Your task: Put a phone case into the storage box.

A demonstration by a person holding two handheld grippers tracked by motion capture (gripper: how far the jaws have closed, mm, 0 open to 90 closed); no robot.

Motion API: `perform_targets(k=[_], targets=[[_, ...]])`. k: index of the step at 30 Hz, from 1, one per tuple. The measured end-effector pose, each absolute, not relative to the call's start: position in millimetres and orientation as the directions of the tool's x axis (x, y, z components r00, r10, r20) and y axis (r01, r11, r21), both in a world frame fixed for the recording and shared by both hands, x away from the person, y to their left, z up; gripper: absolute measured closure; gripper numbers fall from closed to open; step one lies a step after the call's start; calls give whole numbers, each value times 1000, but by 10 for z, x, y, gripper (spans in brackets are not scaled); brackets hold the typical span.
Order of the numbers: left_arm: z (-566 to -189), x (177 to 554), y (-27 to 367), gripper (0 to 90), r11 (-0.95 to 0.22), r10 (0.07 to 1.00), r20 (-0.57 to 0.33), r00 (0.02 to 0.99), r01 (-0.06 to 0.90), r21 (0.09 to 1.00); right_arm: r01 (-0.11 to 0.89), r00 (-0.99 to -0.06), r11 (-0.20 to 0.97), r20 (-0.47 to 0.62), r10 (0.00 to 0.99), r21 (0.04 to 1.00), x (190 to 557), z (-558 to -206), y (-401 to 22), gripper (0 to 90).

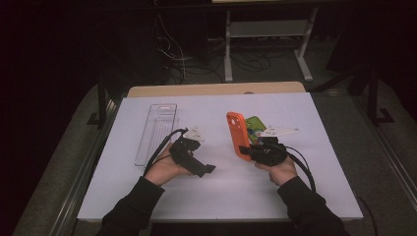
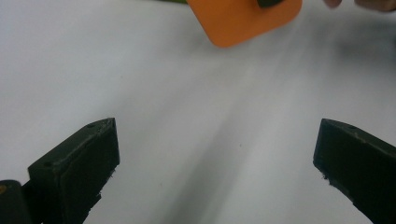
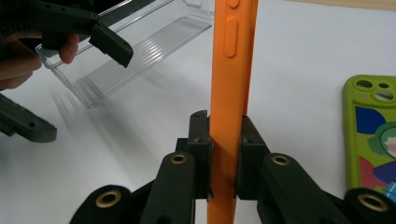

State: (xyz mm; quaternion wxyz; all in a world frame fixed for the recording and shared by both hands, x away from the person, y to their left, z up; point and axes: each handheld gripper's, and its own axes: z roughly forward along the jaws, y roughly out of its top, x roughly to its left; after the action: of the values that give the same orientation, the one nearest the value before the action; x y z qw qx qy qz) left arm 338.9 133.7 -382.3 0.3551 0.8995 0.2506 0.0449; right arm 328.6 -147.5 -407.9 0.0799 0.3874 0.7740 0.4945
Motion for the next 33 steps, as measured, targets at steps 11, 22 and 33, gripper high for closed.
perform_targets(k=[11,22,33], targets=[[-3635,3479,1447,0,-519,517,-134,846,434,736,527,-692,191,288,661,828,3245,-4105,-1369,786],[-3522,3591,1433,0,-446,541,-169,824,451,773,526,-705,205,288,648,826,3181,-4124,-1215,786],[-3448,3732,1343,0,-421,515,-225,827,472,774,491,-734,215,268,624,844,3137,-4103,-1075,786]])
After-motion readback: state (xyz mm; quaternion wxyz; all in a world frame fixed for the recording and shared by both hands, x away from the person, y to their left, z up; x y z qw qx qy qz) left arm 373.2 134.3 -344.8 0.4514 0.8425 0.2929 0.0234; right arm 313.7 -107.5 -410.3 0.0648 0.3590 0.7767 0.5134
